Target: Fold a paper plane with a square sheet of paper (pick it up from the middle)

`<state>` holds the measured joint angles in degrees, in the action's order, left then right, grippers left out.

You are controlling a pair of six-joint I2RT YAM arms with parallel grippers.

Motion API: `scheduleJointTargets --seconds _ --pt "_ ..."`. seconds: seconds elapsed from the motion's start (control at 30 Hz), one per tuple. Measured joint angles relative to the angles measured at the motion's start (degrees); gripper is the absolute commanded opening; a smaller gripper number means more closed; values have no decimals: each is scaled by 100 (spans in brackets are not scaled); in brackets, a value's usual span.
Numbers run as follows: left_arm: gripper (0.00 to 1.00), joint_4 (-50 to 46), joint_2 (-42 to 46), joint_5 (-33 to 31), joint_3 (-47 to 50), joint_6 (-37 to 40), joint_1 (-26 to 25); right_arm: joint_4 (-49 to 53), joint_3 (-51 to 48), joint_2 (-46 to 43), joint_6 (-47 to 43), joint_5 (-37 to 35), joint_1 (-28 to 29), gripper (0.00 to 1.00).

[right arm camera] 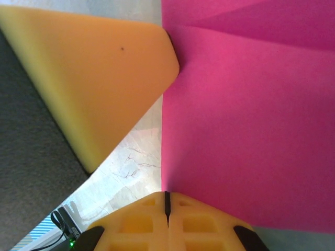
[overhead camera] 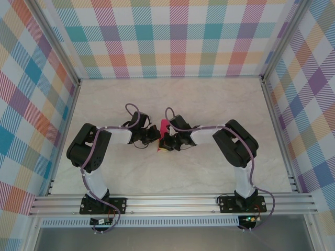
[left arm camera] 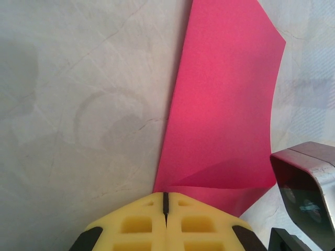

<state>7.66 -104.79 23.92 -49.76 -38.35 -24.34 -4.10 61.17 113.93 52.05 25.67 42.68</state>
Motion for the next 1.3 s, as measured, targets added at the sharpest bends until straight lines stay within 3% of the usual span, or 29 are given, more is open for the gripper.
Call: scheduleJointTargets --seconds 1.3 --pt "3 98 2 -35 48 -155 0 -190 -229 -210 361 -105 190 4"
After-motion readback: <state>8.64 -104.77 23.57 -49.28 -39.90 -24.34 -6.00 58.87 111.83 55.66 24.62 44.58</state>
